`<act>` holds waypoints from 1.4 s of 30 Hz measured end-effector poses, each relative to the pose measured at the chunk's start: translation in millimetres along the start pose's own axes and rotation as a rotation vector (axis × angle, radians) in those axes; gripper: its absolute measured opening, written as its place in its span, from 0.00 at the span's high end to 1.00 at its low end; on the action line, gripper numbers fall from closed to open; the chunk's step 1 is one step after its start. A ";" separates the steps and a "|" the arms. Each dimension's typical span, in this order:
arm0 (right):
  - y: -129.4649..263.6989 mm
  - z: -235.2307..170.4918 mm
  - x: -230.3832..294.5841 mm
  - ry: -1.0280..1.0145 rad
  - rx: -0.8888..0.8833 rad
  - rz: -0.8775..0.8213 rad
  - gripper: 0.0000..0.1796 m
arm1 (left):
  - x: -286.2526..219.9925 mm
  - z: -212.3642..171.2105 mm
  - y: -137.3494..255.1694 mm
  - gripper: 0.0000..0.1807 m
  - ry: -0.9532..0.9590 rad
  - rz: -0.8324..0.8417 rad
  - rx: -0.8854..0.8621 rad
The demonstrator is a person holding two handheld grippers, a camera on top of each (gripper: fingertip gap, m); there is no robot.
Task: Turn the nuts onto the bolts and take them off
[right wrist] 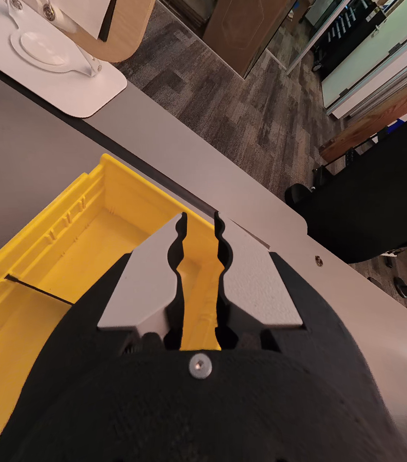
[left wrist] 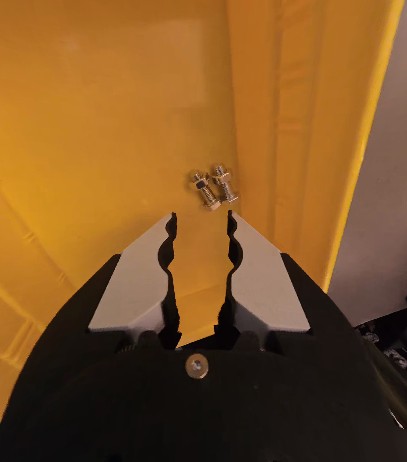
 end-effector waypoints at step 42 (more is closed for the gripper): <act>103.7 91.4 176.2 -0.261 -0.527 1.368 0.89 | -244.4 25.0 122.3 0.96 -1.082 -0.604 -0.918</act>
Point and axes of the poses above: each gripper's, where its closed fingertips meet, y back along the fingers, z out of its top, x = y × z across the jaws, the point moved 7 cm from there along y, back along the fingers, and after that the axes turned 15 degrees about -y, right-handed, at the moved point
